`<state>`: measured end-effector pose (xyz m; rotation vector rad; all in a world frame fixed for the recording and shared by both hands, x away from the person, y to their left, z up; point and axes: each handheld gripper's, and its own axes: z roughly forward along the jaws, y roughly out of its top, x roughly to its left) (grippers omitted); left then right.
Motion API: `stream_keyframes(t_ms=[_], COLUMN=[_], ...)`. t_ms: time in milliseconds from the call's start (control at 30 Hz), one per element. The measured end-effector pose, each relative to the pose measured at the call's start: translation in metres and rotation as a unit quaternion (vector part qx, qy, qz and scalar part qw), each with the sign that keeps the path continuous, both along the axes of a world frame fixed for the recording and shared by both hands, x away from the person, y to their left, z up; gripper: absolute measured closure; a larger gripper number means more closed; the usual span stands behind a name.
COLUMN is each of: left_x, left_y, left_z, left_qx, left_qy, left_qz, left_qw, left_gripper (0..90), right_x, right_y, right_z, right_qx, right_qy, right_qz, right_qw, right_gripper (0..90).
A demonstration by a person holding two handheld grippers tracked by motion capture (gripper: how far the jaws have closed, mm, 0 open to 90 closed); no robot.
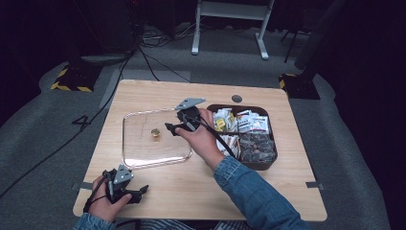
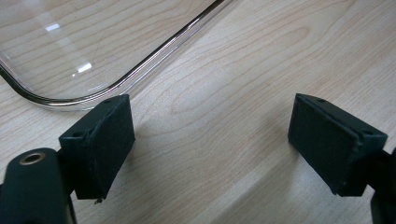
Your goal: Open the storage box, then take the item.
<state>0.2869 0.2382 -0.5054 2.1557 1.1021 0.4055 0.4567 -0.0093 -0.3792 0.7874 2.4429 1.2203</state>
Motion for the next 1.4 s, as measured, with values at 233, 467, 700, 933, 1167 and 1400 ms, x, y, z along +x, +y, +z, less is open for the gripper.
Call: stream_keyframes(t_ms=[233,467,700,933,1167,1400], left_x=[0.002,0.002,0.002,0.002,0.004,0.004], left_y=[-0.001,-0.001,-0.001,-0.001,-0.001,-0.002], left_z=[0.0,0.0,0.0,0.0,0.0,0.0], left_qx=[0.0,0.0,-0.003,-0.003,0.0,-0.001], left_qy=[0.001,0.0,0.001,0.0,-0.001,-0.002], left_qz=[0.001,0.0,-0.001,0.0,-0.002,-0.002], left_qw=[1.0,1.0,1.0,1.0,1.0,1.0], left_gripper=[14.5,14.5,14.5,14.4,14.3,14.1], right_x=[-0.002,-0.005,-0.01,-0.012,-0.016,-0.019], right_y=[-0.031,-0.058,-0.085,-0.111,-0.126,-0.135], right_z=[0.006,0.009,0.007,0.002,-0.011,-0.029], right_qx=[-0.004,-0.008,-0.013,-0.018,-0.036,-0.044], right_qy=[0.0,0.003,0.01,0.027,0.041,0.071], right_qz=[-0.019,-0.03,-0.037,-0.033,-0.03,-0.035], right_qw=[0.9998,0.9995,0.9992,0.9989,0.998,0.9959], right_gripper=[37.0,37.1,37.7,48.7,54.3,51.4])
